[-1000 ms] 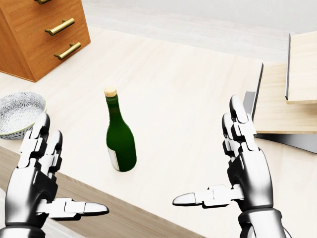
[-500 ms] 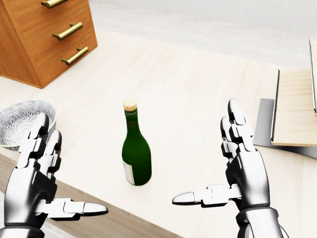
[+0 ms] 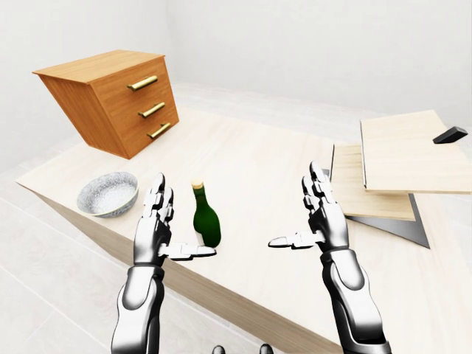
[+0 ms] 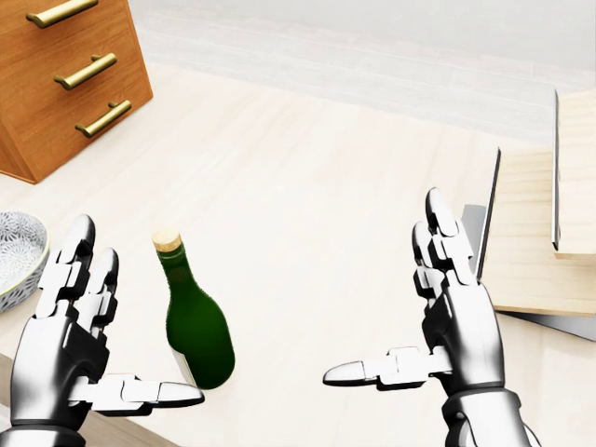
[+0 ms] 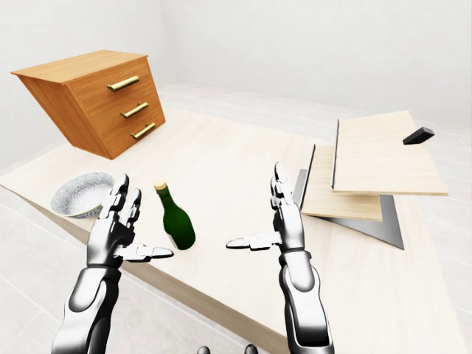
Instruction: Put the wine bottle on the wine rack.
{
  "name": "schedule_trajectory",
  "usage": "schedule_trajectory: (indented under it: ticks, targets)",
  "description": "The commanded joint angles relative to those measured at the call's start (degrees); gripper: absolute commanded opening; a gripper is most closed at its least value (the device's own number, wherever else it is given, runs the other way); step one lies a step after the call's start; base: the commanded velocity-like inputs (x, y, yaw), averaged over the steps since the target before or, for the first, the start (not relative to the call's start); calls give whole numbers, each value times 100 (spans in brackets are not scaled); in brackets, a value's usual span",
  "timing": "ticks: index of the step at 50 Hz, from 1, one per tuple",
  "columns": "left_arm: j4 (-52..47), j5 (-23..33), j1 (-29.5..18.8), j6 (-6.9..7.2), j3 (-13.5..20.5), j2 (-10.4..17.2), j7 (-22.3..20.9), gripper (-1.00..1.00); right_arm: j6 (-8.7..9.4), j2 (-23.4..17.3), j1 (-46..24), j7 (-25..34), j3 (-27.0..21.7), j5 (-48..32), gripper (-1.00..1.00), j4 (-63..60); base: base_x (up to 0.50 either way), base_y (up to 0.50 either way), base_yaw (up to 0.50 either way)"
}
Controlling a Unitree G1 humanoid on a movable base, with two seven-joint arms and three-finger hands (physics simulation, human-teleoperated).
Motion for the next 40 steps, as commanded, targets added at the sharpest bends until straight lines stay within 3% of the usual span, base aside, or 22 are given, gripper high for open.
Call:
schedule_trajectory:
  ticks: [1, 25, 31, 40]
  targets:
    - [-15, -6, 23, 0, 12, 6, -8, 100, 0, 15, 12, -11, 83, -69, 100, 21, 0, 0, 0]
    - [85, -29, 7, 0, 61, 7, -23, 100, 0, 10, 89, 3, 200, -143, 100, -130, 0, 0, 0]
    - [137, -41, -13, 0, 74, 16, -30, 100, 0, 40, 64, -51, 149, -103, 100, -69, 42, 19, 0]
    - [238, -112, -100, 0, 217, 70, -29, 100, 0, 42, -66, -56, 276, -243, 100, 83, 0, 0, 0]
